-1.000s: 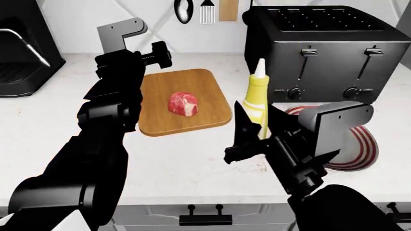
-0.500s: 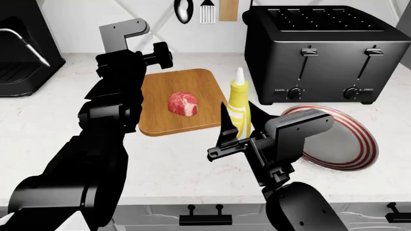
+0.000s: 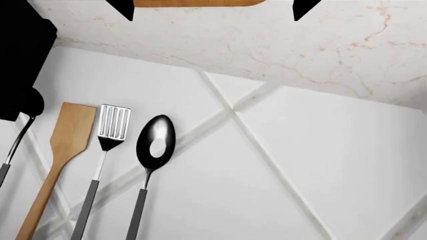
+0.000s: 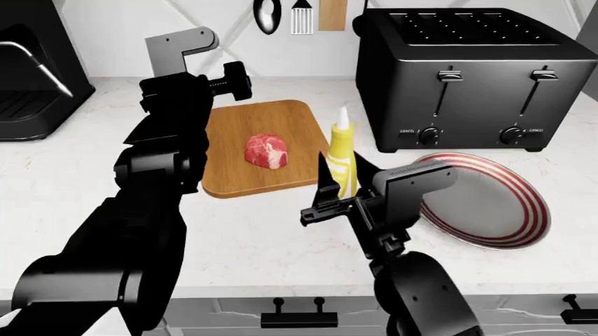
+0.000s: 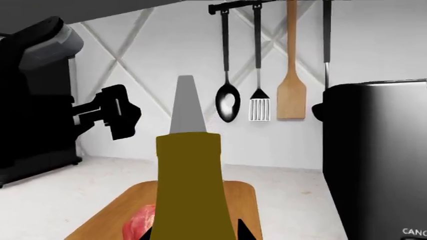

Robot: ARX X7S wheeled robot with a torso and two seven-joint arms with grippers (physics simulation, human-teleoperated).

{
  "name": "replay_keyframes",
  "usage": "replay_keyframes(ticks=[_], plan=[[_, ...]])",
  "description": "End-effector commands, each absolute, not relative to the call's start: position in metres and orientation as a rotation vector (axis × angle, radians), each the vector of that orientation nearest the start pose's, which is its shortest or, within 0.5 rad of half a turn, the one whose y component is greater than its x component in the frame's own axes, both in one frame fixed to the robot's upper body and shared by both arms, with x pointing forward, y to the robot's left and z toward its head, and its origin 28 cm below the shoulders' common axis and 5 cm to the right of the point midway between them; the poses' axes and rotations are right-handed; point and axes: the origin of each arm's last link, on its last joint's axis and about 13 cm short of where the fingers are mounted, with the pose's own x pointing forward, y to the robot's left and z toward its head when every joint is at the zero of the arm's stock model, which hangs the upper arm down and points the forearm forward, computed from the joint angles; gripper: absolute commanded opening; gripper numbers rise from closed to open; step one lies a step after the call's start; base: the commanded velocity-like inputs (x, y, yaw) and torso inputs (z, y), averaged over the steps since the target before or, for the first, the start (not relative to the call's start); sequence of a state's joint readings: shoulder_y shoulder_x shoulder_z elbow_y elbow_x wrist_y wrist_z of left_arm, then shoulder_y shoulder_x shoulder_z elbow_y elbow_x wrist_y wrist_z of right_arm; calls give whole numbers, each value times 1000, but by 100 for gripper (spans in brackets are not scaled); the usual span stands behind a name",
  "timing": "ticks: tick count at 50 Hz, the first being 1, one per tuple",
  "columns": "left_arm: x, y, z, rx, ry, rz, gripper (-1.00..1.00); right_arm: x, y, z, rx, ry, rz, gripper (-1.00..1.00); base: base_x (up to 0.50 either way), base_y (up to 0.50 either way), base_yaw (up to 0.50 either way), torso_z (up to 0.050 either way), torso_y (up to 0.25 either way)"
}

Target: Pick the steak from the plate and place it on the cutting board. Then pick the condiment bottle from the cabinet and place it next to the cutting board.

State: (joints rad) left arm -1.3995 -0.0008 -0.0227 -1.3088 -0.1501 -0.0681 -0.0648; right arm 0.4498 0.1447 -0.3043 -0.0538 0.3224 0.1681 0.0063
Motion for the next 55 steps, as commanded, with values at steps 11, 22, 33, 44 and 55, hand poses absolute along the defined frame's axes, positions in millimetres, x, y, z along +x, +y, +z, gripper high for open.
replay_keyframes(ticks=[11,22,33,44,55], plan=[[438,202,219,-166,-18,61,100,309,-66,86,108,-192,329,-100,0,0,0,1,0],[438,202,219,-167,-18,61,100,316,-66,71,112,-145,327,-100,2,0,1,0,0],[438,202,219,-168,-18,61,100,318,-63,59,110,-113,331,-100,8,0,4,0,0],[438,202,219,-169,-17,63,100,314,-65,58,115,-124,333,100,1,0,1,0,0],[438,202,219,-166,-17,64,100,314,-65,60,122,-126,340,100,0,0,0,0,0]])
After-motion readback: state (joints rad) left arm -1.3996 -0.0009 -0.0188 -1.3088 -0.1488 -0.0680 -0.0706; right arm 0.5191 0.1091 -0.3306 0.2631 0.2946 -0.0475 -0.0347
